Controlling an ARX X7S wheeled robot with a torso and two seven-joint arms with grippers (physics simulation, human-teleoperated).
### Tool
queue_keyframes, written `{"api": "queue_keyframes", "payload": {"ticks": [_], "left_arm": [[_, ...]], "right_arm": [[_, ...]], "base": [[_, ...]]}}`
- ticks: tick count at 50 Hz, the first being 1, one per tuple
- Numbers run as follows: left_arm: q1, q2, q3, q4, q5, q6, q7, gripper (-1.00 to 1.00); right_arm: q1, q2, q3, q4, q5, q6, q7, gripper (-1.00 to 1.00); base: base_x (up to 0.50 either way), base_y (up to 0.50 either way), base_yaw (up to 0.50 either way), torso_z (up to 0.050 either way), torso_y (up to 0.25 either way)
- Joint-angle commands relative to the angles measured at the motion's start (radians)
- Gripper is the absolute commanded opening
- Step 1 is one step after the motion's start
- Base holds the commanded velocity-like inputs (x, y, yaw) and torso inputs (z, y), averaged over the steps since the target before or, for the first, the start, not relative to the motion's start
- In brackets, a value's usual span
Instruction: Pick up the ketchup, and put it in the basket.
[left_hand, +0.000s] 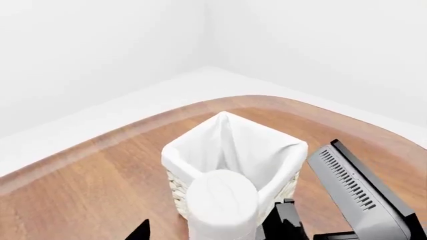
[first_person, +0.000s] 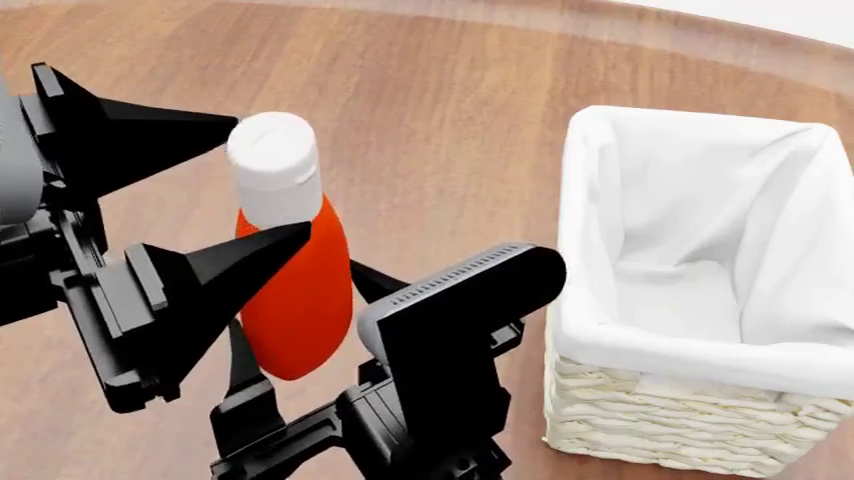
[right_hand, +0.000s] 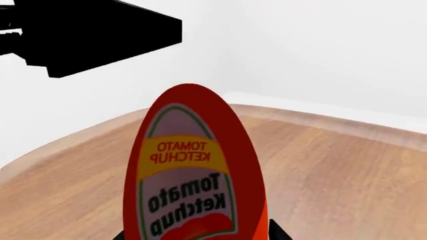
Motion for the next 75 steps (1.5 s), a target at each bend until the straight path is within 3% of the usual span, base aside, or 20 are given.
{"api": "queue_keyframes", "payload": {"ticks": [1, 17, 29, 34, 36, 44, 55, 68, 75], "left_arm": [[-0.001, -0.004, -0.006, -0.003, -0.014, 0.002, -0.009, 1.0], [0.046, -0.035, -0.032, 0.018, -0.024, 0.037, -0.015, 1.0], [0.107, -0.088, -0.116, 0.105, -0.104, 0.099, -0.058, 1.0], [0.234, -0.113, -0.176, 0.192, -0.076, 0.192, -0.086, 1.0], [0.275, -0.113, -0.201, 0.237, 0.02, 0.245, -0.103, 1.0], [0.449, -0.143, -0.279, 0.403, 0.043, 0.336, -0.238, 1.0], [0.677, -0.097, -0.267, 0.565, 0.203, 0.399, -0.33, 1.0], [1.173, -0.082, -0.314, 0.575, 0.588, 0.656, -0.26, 1.0], [1.267, -0.055, -0.327, 0.545, 0.66, 0.735, -0.25, 1.0]], "right_arm": [[0.005, 0.004, 0.009, -0.006, -0.021, 0.004, -0.004, -1.0], [0.023, 0.028, 0.056, 0.015, 0.006, -0.004, 0.002, -1.0], [0.068, 0.036, 0.104, 0.076, 0.031, -0.003, 0.008, -1.0], [0.105, 0.046, 0.127, 0.08, 0.052, 0.013, 0.02, -1.0], [0.117, 0.048, 0.134, 0.086, 0.056, 0.016, 0.023, -1.0], [0.174, 0.062, 0.163, 0.108, 0.079, 0.038, 0.034, -1.0], [0.223, 0.081, 0.179, 0.129, 0.094, 0.069, 0.047, -1.0], [0.251, 0.115, 0.234, 0.168, 0.132, 0.099, 0.108, -1.0], [0.276, 0.115, 0.245, 0.198, 0.139, 0.118, 0.138, -1.0]], "base": [[0.0, 0.0, 0.0, 0.0, 0.0], [0.0, 0.0, 0.0, 0.0, 0.0], [0.0, 0.0, 0.0, 0.001, 0.0], [0.0, 0.0, 0.0, 0.0, 0.002], [0.0, 0.0, 0.0, 0.0, 0.0], [0.0, 0.0, 0.0, 0.0, 0.0], [0.0, 0.0, 0.0, 0.0, 0.0], [0.0, 0.0, 0.0, 0.0, 0.001], [0.0, 0.0, 0.0, 0.0, 0.0]]}}
